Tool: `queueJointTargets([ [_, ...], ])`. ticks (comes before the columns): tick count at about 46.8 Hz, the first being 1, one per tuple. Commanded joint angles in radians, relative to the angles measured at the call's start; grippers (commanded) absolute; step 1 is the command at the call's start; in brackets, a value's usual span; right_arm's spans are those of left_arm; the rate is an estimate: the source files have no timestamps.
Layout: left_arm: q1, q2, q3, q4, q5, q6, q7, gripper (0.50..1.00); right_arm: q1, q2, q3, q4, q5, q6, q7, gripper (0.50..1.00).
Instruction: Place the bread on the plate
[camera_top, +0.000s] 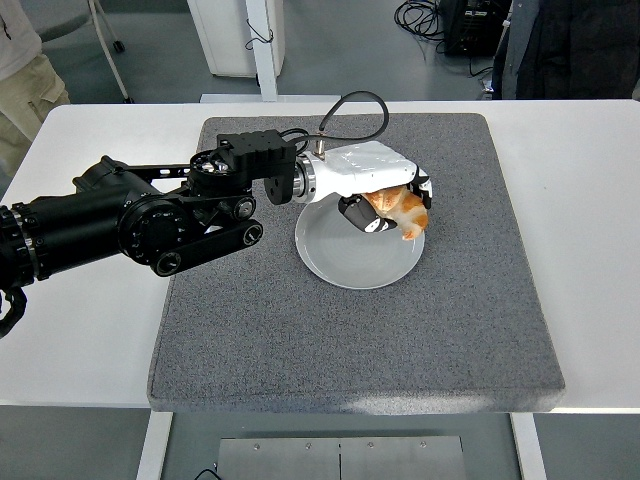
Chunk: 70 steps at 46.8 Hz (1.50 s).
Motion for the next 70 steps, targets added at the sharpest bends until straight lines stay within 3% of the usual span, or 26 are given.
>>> queueJointTargets([
  [1, 0.021, 0.001, 0.02, 0.012, 0.005, 0.024, 0.0, 0.5, 0.0, 0.0, 0.0, 0.0, 0.0, -0.001, 0.0, 1.0],
  [33, 0.108, -0.002, 0.023, 0.035, 0.064, 0.07, 0.0, 0.5, 0.0, 0.0, 0.0, 0.0, 0.0, 0.001, 0.0, 1.0],
  [61, 0.124, 0.001, 0.022, 0.063, 0.059, 0.077, -0.003, 0.5, 0.0, 0.0, 0.0, 0.0, 0.0, -0.001, 0.0, 1.0],
  [62, 0.124, 0.001, 0.022, 0.063, 0.055, 0.077, -0.003, 0.645, 0.0, 0.0, 0.0, 0.0, 0.0, -0.001, 0.0, 1.0],
  [64, 0.122, 0.001, 0.019, 0.063, 0.05, 0.077, -0.003, 0.998, 0.0, 0.0, 0.0, 0.0, 0.0, -0.001, 0.0, 1.0],
  [70, 0.119, 0.003, 0.013, 0.063, 0.047, 0.076, -0.005, 1.0, 0.0, 0.0, 0.0, 0.0, -0.001, -0.001, 0.0, 1.0],
])
